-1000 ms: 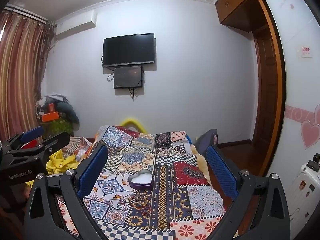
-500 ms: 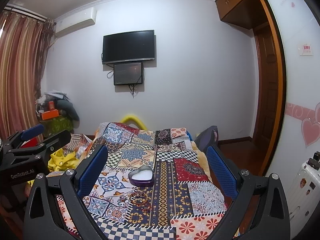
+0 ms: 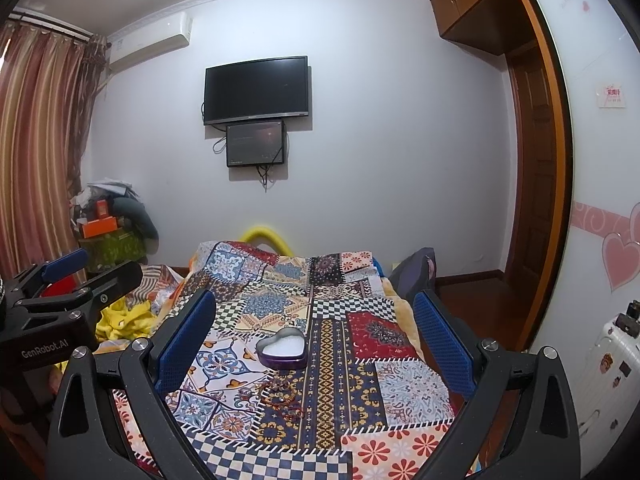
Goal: Organize jewelry
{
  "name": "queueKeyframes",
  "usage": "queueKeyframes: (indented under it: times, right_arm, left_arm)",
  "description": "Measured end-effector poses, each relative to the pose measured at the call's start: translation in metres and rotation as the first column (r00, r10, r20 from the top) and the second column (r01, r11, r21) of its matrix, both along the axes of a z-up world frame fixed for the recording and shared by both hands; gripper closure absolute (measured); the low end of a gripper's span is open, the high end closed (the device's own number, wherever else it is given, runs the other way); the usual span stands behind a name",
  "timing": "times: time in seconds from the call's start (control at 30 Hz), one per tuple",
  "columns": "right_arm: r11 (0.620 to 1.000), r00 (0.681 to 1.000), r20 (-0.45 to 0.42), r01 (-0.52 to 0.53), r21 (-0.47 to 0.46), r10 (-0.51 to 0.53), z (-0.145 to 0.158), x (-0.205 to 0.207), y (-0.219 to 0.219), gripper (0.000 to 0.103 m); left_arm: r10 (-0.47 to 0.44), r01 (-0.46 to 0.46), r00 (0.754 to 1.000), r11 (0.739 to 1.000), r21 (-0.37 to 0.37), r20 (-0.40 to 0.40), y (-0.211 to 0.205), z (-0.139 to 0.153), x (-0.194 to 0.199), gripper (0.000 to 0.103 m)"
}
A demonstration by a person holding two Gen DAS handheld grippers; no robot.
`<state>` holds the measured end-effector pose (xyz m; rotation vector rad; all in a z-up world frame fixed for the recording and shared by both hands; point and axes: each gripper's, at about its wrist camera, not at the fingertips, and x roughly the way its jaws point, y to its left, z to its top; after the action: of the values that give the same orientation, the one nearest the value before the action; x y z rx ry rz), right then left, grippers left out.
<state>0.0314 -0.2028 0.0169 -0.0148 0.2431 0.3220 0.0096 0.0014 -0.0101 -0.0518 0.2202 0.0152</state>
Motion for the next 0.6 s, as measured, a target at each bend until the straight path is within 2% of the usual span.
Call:
queueKeyframes:
  times: [0.6]
  right_arm:
    - [1.000,1.000,-0.001,-0.002,-0.003,0.002,0.0004,-0.0004,0.0010,0.005]
  left_arm:
    - [-0.002,0.002,1.000,1.000,-0.008,-0.005,0.0021,-0.0022,0.0000,0.000]
